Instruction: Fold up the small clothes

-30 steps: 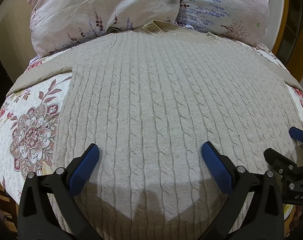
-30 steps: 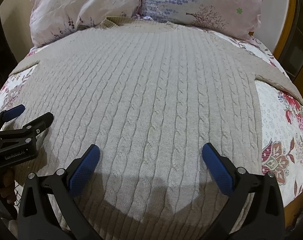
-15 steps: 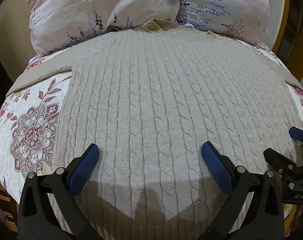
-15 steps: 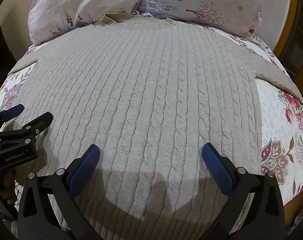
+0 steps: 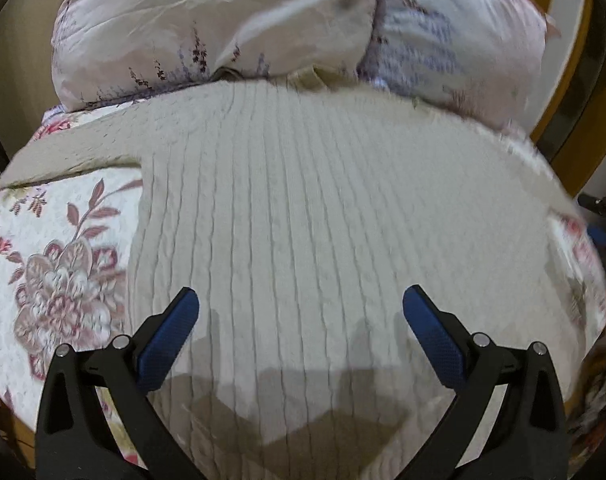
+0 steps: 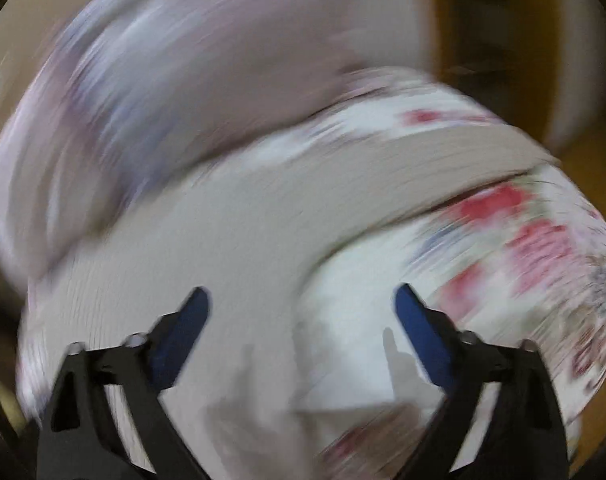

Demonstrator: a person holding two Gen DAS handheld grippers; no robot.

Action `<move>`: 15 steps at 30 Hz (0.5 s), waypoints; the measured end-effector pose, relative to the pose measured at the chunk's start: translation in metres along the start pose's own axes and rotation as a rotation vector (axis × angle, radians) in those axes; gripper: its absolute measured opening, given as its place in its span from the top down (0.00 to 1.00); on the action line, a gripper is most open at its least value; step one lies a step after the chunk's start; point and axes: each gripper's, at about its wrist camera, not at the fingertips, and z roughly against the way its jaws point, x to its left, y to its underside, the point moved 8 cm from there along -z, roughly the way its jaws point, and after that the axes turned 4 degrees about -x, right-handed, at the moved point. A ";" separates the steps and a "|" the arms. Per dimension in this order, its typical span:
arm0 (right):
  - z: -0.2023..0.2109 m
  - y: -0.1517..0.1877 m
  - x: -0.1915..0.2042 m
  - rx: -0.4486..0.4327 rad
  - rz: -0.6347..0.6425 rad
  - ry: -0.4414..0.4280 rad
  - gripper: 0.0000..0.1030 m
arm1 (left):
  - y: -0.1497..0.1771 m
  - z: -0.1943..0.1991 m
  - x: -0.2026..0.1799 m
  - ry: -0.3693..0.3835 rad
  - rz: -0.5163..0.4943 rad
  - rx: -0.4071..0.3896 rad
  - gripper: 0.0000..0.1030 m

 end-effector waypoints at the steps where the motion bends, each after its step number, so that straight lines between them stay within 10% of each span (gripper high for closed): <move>1: -0.004 -0.017 -0.022 -0.018 -0.070 0.017 0.23 | -0.005 0.000 0.002 0.017 0.019 -0.007 0.02; 8: -0.045 -0.082 -0.196 -0.053 -0.662 0.140 0.48 | -0.046 0.005 0.034 -0.069 0.142 -0.107 0.02; 15: -0.074 -0.083 -0.225 -0.062 -0.738 0.102 0.73 | -0.064 0.013 0.091 -0.191 0.269 -0.131 0.02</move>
